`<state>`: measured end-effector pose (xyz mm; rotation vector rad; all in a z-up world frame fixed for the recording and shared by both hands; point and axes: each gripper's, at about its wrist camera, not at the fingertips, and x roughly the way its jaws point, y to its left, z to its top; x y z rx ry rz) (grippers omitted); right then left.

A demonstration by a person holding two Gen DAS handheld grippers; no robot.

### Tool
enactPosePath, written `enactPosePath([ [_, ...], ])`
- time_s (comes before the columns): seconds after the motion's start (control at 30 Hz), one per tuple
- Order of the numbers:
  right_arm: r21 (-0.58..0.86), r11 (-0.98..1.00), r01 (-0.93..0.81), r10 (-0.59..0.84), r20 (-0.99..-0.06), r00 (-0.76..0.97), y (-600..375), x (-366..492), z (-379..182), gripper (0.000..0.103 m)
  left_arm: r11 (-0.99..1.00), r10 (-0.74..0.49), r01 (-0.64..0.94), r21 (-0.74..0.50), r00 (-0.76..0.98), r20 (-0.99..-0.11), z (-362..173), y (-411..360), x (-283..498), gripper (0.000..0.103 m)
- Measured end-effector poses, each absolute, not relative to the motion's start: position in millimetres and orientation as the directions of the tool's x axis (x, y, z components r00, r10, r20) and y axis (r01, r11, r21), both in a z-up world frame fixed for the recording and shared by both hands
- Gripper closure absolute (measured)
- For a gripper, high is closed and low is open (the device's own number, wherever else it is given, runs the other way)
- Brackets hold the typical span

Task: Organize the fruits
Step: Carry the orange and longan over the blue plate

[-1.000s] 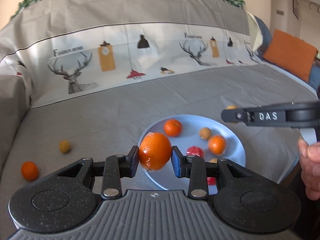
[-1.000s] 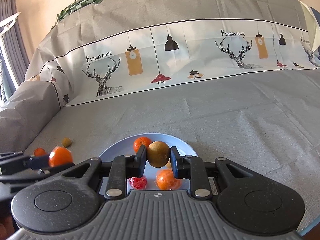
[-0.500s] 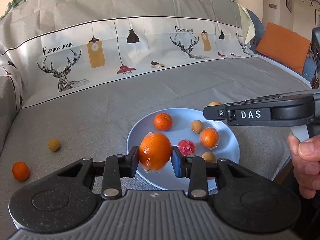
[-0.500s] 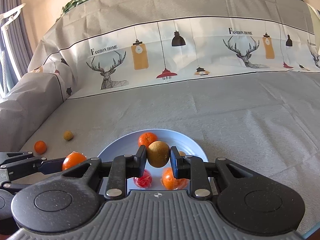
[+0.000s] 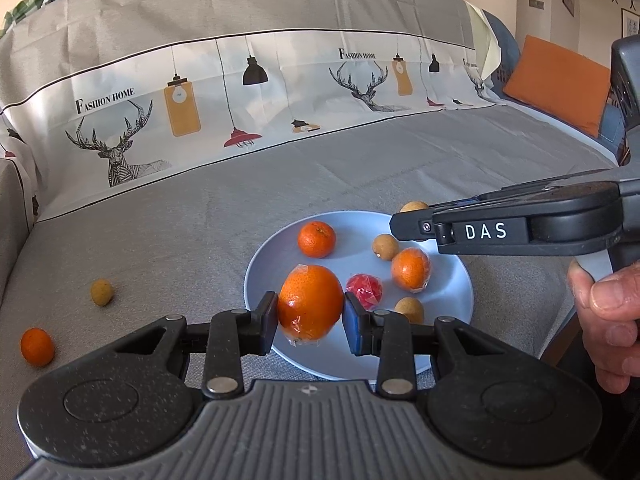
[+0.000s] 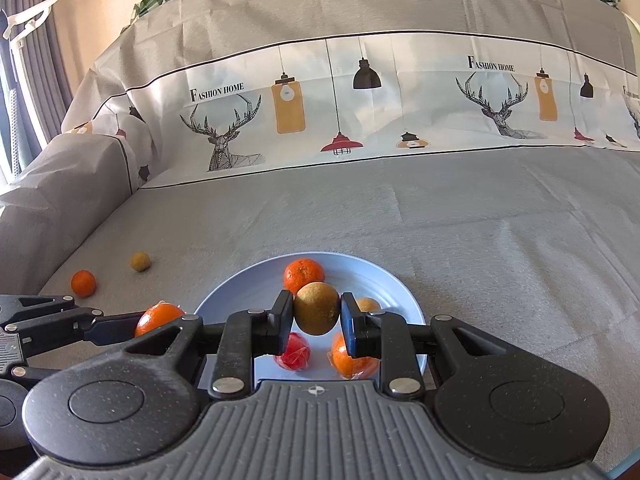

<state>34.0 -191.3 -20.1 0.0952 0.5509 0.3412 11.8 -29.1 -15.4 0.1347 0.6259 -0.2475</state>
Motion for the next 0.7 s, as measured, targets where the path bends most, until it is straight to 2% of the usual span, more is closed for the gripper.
enactPosePath([
  [0.7,0.171,0.939,-0.299,0.345,-0.501,0.794,-188.5,32.4,-20.6,0.077,0.961,-0.190,0.273,0.052,0.781,-0.595,-15.8,-30.6,11.1,0.065],
])
